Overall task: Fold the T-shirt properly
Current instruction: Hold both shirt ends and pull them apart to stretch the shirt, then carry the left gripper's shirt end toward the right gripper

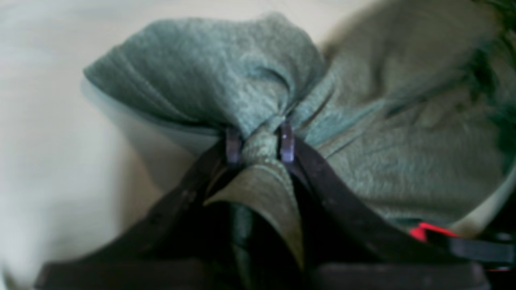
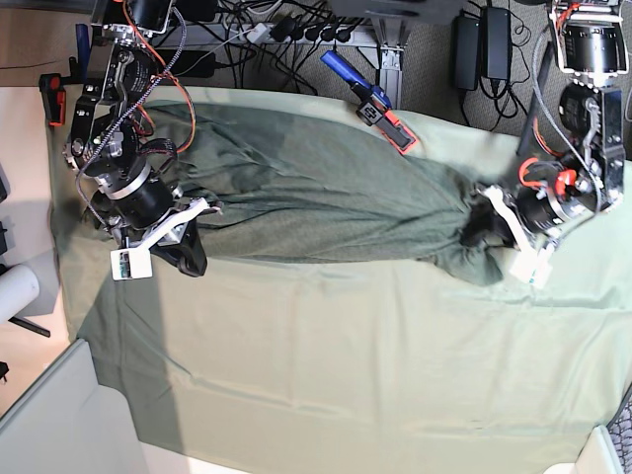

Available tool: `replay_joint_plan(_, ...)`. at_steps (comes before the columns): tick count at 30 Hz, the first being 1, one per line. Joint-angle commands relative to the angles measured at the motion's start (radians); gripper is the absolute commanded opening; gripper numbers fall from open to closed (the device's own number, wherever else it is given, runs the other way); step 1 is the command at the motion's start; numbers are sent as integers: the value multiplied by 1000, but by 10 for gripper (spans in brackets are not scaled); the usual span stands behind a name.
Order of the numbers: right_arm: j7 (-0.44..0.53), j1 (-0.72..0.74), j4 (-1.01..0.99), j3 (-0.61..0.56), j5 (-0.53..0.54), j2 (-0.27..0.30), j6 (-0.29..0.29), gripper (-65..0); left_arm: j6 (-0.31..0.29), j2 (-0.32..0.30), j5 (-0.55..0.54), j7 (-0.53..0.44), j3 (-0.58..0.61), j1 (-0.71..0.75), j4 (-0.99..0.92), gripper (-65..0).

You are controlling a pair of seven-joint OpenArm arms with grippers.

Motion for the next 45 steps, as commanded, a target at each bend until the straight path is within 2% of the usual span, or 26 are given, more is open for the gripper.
replay_joint_plan(1, 24, 13, 16, 8, 15, 12, 8, -650, 7, -9, -15, -23, -25, -28, 14, -650)
replay_joint_plan(6, 29, 19, 16, 8, 14, 12, 8, -650, 7, -28, -5, -31, -32, -76, -14, -650)
replay_joint_plan(11, 29, 16, 16, 8, 12, 12, 8, -650, 8, -34, 119, -92, -33, -138, -96, -650)
replay_joint_plan(16, 30, 19, 16, 8, 12, 12, 8, -650, 11, -93, 120, -131, -50, -202, -172, -650)
replay_joint_plan(20, 26, 16, 16, 9, 11, 14, 8, -650, 18, -134, 102, -136, -129, -215, -170, -650)
replay_joint_plan(23, 24, 16, 16, 19, 12, 14, 8, -650, -37, -148, 71, -111, -150, -214, -169, -650)
replay_joint_plan(29, 26, 16, 16, 22, 11, 14, 8, -650, -42, -134, -6, -46, -132, -192, -133, -650)
replay_joint_plan(35, 27, 16, 16, 22, 12, 14, 8, -650, -42, -76, -3, -9, -37, -86, 136, -650)
replay_joint_plan(40, 27, 16, 16, 22, 12, 14, 8, -650, 4, -16, 107, -9, 97, -23, 327, -650)
replay_joint_plan(45, 26, 16, 16, 22, 12, 14, 8, -650, 73, 28, 278, -20, 257, -38, 341, -650)
